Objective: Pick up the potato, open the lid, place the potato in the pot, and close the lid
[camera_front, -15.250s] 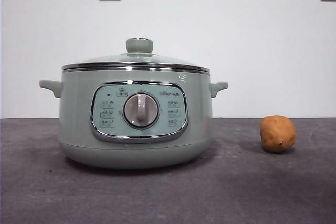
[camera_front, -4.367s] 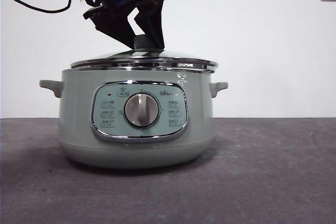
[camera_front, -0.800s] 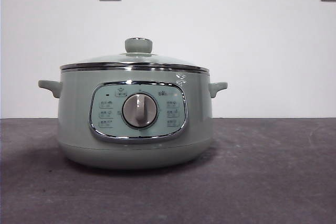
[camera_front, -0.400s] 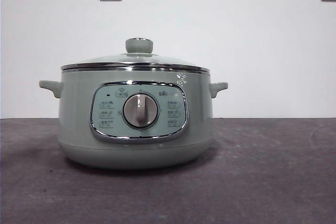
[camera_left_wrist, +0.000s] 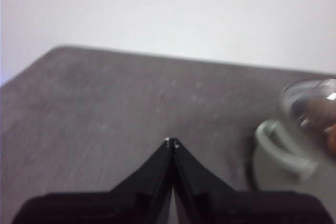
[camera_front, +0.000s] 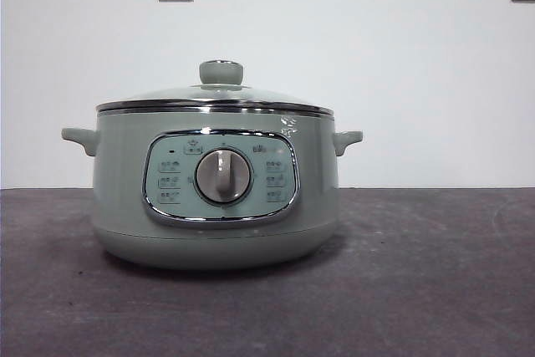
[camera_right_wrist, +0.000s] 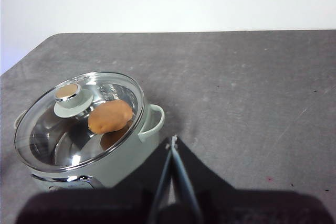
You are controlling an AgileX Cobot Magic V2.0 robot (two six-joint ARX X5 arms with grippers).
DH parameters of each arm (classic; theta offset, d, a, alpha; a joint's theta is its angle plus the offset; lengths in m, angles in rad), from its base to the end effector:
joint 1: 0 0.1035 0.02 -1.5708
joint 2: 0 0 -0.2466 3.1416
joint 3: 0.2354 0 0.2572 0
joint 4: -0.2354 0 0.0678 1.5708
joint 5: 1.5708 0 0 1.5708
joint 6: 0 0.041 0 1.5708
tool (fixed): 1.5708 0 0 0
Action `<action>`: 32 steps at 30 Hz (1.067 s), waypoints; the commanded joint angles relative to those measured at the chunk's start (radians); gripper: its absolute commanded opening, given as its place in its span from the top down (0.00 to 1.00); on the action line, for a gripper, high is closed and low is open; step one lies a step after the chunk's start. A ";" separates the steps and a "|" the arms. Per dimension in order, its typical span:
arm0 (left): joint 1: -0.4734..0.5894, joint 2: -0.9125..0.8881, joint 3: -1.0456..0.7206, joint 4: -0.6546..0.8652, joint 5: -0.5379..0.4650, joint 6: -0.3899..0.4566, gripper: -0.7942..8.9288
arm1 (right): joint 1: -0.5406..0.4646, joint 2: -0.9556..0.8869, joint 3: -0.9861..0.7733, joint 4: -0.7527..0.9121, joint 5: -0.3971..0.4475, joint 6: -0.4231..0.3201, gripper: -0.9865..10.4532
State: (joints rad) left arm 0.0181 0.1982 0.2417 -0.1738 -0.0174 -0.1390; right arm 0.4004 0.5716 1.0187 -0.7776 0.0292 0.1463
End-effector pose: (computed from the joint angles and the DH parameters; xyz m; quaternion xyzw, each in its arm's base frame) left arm 0.1333 0.0031 0.2087 -0.0693 0.0637 0.0222 0.9953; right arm 0.1064 0.0438 0.3638 0.0359 0.1736 0.1698 0.9694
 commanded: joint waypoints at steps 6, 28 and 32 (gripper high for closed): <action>0.051 -0.097 -0.154 0.029 0.000 0.032 0.92 | 0.002 -0.001 -0.008 0.005 0.003 0.011 0.91; 0.076 -0.196 -0.239 -0.012 0.020 0.031 0.92 | 0.002 -0.001 -0.008 0.005 0.003 0.011 0.91; 0.076 -0.195 -0.239 -0.011 0.019 0.031 0.92 | 0.002 -0.001 -0.008 0.005 0.003 0.011 0.91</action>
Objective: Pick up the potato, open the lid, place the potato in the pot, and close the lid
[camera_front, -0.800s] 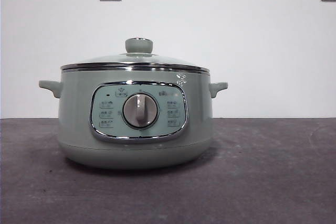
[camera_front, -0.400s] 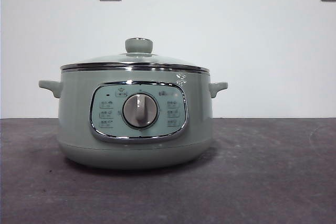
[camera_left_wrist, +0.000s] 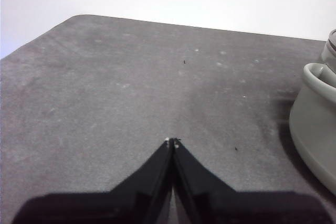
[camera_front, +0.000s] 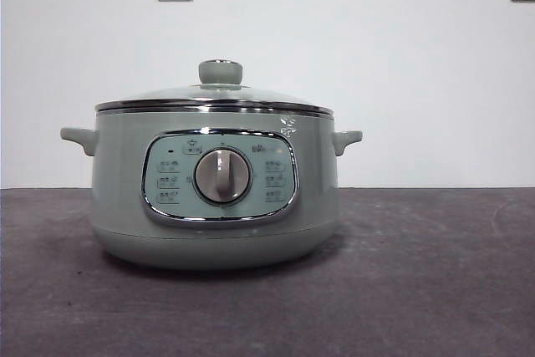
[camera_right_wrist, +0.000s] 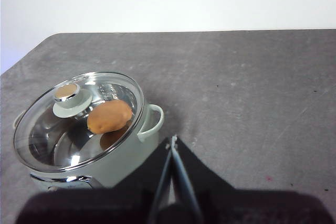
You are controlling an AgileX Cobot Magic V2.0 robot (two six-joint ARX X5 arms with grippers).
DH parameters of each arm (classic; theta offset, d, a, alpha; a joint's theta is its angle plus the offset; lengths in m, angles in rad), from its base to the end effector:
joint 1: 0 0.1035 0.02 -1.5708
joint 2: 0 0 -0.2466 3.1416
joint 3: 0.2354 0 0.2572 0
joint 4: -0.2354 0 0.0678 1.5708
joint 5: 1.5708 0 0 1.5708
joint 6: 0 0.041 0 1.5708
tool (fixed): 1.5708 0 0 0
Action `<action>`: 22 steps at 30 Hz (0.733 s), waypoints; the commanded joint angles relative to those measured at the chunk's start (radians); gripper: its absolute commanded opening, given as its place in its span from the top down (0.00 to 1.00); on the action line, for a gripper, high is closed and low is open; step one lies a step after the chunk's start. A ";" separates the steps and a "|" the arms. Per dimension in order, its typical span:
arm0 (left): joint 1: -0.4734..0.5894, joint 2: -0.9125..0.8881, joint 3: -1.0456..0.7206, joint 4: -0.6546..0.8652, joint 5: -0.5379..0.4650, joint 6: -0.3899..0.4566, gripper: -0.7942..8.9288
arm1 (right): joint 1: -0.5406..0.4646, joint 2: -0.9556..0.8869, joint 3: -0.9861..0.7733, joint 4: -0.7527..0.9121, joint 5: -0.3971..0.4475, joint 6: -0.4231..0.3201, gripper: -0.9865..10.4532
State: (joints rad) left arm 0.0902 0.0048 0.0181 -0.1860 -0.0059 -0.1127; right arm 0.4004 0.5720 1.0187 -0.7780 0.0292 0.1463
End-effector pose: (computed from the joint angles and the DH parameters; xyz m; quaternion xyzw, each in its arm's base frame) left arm 0.1293 0.0119 0.1493 -0.0597 0.0833 0.0526 0.9933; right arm 0.1065 0.0438 0.3637 0.0358 0.1740 0.1697 0.9693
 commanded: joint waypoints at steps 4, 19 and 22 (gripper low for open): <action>0.003 -0.001 -0.015 0.002 0.008 0.004 0.92 | 0.002 -0.002 -0.008 0.005 0.003 0.011 0.91; 0.004 -0.001 -0.015 0.002 0.008 0.004 0.92 | 0.002 -0.002 -0.006 -0.005 0.004 -0.018 0.91; 0.004 -0.001 -0.015 0.002 0.008 0.004 0.92 | 0.004 -0.015 -0.005 -0.019 0.006 -0.055 0.91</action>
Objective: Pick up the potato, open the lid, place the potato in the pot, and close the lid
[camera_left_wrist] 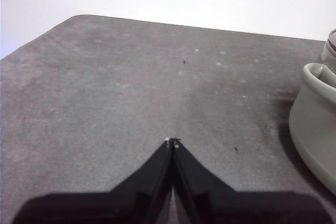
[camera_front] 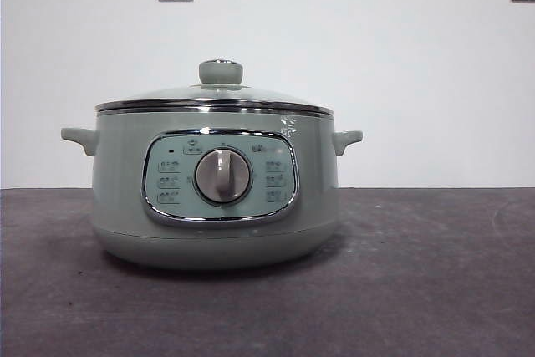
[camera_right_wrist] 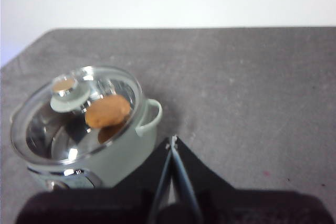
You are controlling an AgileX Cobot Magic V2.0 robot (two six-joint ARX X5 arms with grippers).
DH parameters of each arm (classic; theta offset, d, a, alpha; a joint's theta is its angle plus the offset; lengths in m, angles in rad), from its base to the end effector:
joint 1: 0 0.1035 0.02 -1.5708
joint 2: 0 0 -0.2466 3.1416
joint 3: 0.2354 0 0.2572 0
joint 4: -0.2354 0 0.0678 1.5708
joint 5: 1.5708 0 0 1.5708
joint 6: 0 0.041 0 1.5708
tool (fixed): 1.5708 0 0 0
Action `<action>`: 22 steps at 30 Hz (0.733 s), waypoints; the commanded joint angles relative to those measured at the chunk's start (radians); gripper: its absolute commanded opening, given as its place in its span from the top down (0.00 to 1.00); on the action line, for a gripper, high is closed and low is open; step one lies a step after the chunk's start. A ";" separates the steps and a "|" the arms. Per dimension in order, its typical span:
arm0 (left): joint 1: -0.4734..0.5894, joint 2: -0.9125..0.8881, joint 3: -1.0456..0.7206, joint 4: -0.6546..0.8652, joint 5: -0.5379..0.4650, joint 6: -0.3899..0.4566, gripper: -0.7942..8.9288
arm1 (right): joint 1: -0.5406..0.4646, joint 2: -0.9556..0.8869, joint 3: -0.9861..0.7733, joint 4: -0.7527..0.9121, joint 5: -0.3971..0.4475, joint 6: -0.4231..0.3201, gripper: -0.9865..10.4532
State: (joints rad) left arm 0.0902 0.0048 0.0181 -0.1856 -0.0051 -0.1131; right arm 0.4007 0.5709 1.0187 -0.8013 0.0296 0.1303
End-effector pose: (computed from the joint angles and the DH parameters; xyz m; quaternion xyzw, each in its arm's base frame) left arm 0.1293 0.0119 0.1493 -0.0599 0.0831 0.0522 0.9934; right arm 0.1055 0.0434 0.3615 0.0255 0.1832 0.1700 0.9679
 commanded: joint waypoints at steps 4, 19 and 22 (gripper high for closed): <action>0.003 -0.001 -0.015 0.002 0.007 0.005 0.92 | -0.011 -0.043 -0.014 0.051 0.028 -0.161 0.91; 0.004 -0.001 -0.015 0.002 0.007 0.005 0.92 | -0.368 -0.453 -0.628 0.583 -0.159 -0.189 0.91; 0.004 -0.001 -0.015 0.002 0.007 0.005 0.92 | -0.367 -0.496 -0.761 0.667 -0.159 -0.142 0.91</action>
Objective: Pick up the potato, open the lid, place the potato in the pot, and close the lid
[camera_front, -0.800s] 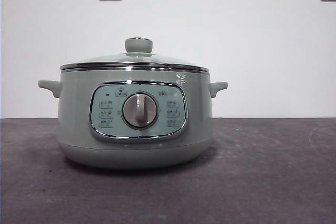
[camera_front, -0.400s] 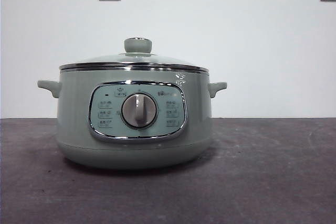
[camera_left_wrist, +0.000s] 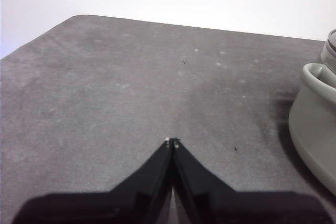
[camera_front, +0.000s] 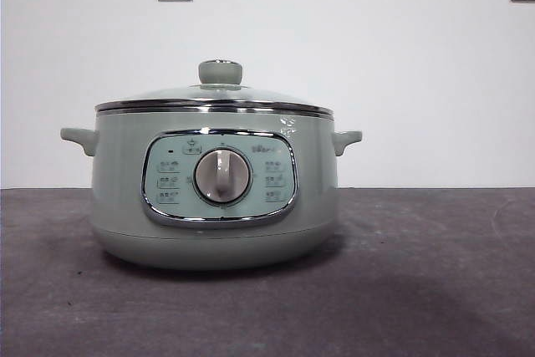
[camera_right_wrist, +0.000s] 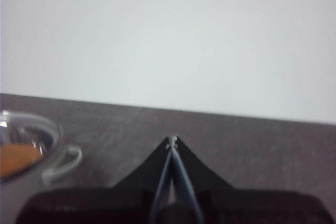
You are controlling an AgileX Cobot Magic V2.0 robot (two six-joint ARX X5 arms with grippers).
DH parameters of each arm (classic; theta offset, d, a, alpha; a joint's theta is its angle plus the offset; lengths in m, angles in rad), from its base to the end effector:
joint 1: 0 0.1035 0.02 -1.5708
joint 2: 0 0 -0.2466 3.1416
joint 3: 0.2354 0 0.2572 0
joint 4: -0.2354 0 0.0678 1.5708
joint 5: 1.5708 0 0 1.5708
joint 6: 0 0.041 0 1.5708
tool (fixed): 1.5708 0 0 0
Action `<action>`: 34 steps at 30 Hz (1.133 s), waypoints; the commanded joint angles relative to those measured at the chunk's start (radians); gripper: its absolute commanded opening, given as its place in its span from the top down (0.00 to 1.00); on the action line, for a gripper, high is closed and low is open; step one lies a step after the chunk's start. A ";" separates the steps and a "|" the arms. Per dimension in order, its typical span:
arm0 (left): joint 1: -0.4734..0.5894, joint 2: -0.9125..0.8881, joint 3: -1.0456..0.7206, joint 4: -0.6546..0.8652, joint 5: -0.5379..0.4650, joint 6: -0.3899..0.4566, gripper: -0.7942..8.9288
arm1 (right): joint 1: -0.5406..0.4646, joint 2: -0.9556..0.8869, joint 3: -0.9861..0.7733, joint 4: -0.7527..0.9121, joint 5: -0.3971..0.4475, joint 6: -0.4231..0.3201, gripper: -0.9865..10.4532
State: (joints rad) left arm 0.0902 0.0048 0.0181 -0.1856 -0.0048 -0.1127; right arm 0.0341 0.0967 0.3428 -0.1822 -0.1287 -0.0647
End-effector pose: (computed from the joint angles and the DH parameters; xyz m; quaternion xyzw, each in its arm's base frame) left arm 0.1293 0.0119 0.1493 -0.0597 0.0832 0.0521 0.9934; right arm 0.1105 0.0090 0.2533 -0.0337 -0.0345 0.0802 0.9956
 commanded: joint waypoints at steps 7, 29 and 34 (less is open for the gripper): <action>0.003 -0.001 -0.015 0.002 0.007 0.004 0.92 | 0.000 -0.097 -0.267 0.076 -0.003 0.161 0.91; 0.004 -0.001 -0.015 0.002 0.006 0.004 0.92 | 0.008 -0.095 -0.336 0.009 0.005 0.291 0.91; 0.003 -0.001 -0.015 0.002 0.006 0.004 0.92 | 0.008 -0.094 -0.336 0.009 0.005 0.291 0.91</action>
State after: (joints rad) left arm 0.0902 0.0048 0.0181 -0.1856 -0.0044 -0.1127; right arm 0.0399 0.0044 0.0238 -0.1795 -0.1276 0.2146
